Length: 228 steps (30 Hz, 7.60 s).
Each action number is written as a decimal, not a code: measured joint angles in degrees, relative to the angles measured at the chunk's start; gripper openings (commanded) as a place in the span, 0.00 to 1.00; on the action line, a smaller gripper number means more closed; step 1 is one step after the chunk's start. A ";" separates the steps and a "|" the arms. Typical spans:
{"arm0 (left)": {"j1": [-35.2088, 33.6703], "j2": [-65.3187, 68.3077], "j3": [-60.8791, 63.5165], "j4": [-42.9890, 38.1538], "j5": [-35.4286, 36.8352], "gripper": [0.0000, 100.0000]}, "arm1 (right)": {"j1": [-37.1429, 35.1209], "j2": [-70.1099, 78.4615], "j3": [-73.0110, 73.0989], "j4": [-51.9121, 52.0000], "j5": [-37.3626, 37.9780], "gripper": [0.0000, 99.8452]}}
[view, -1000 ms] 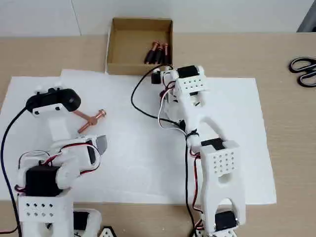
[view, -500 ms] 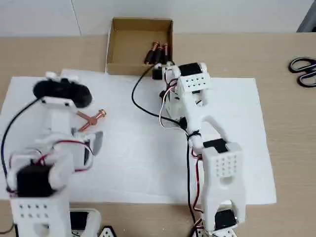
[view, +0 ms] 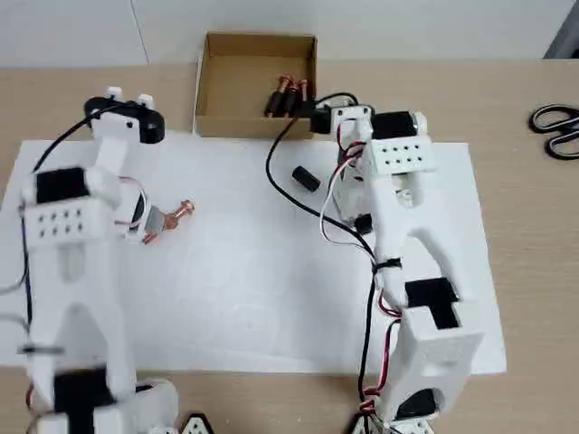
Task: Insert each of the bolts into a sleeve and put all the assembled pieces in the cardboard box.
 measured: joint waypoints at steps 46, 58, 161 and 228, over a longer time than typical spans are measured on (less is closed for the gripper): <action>2.90 49.67 -34.46 -6.77 -52.57 0.01 | -0.18 -1.93 9.32 0.00 2.64 0.00; 5.01 50.73 -44.48 7.56 -52.57 0.01 | -0.09 -1.93 9.32 0.00 2.64 0.00; 12.92 24.97 3.08 1.14 -36.48 0.01 | -0.18 -1.93 9.32 0.00 2.64 0.00; 22.07 -46.59 27.08 -35.60 46.24 0.01 | -7.38 -77.27 73.93 -50.81 -11.78 0.00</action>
